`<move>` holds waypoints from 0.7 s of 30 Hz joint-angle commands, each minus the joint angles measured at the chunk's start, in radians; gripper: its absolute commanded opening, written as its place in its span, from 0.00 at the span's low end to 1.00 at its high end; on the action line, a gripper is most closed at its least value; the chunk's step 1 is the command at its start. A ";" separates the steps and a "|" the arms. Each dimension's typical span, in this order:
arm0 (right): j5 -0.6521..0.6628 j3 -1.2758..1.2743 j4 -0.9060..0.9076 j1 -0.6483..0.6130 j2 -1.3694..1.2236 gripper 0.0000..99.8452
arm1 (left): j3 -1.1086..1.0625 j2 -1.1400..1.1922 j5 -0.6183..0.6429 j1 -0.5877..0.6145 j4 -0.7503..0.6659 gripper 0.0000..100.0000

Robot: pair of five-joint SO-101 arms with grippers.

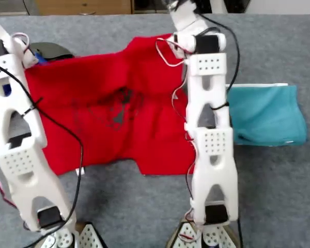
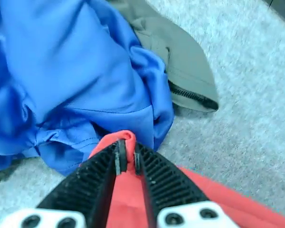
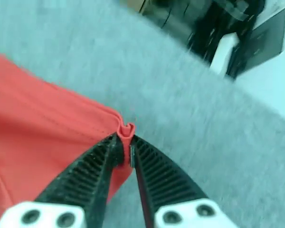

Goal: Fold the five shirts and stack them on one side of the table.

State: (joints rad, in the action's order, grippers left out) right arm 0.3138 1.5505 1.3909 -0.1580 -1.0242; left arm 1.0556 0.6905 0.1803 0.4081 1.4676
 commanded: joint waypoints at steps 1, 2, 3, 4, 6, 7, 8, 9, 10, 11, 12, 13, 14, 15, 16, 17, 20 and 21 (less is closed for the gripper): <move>-0.028 0.090 0.018 -0.018 0.021 0.00 | 0.249 0.044 0.009 0.034 0.103 0.02; -0.029 0.091 0.014 -0.019 0.028 0.00 | 0.296 0.062 0.009 0.029 0.129 0.02; -0.029 0.104 0.000 -0.022 0.035 0.00 | 0.338 0.077 0.009 0.023 0.146 0.02; -0.038 0.113 -0.015 -0.030 0.041 0.00 | 0.370 0.096 0.009 0.018 0.149 0.02; -0.071 0.114 -0.068 -0.038 0.053 0.00 | 0.434 0.140 0.009 0.011 0.143 0.02; -0.084 0.114 -0.095 -0.039 0.059 0.00 | 0.454 0.165 0.009 0.009 0.124 0.02; -0.098 0.113 -0.118 -0.039 0.065 0.00 | 0.477 0.189 0.008 0.009 0.107 0.02; -0.110 0.111 -0.140 -0.041 0.068 0.00 | 0.499 0.211 -0.006 0.009 0.087 0.02; -0.121 0.111 -0.160 -0.044 0.071 0.00 | 0.520 0.231 -0.023 0.009 0.057 0.02; -0.130 0.113 -0.181 -0.050 0.071 0.00 | 0.545 0.245 -0.034 0.011 0.028 0.02; -0.138 0.113 -0.209 -0.053 0.071 0.00 | 0.569 0.260 -0.041 0.012 -0.003 0.02; -0.146 0.113 -0.239 -0.054 0.071 0.00 | 0.595 0.269 -0.048 0.012 -0.026 0.02; -0.160 0.113 -0.275 -0.054 0.070 0.00 | 0.612 0.274 -0.057 0.014 -0.043 0.02; -0.175 0.111 -0.311 -0.054 0.068 0.00 | 0.617 0.272 -0.071 0.014 -0.051 0.02; -0.184 0.110 -0.341 -0.054 0.068 0.00 | 0.615 0.269 -0.089 0.012 -0.054 0.02; -0.187 0.108 -0.361 -0.056 0.067 0.00 | 0.612 0.265 -0.109 0.011 -0.049 0.02; -0.184 0.079 -0.347 -0.062 0.068 0.00 | 0.611 0.269 -0.160 0.011 0.008 0.02; -0.183 0.065 -0.324 -0.062 0.068 0.00 | 0.611 0.269 -0.173 0.011 0.044 0.02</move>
State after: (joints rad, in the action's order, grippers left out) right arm 0.1389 1.6180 1.0671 -0.2102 -1.0211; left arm 1.6203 0.9789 0.0468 0.4112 1.4630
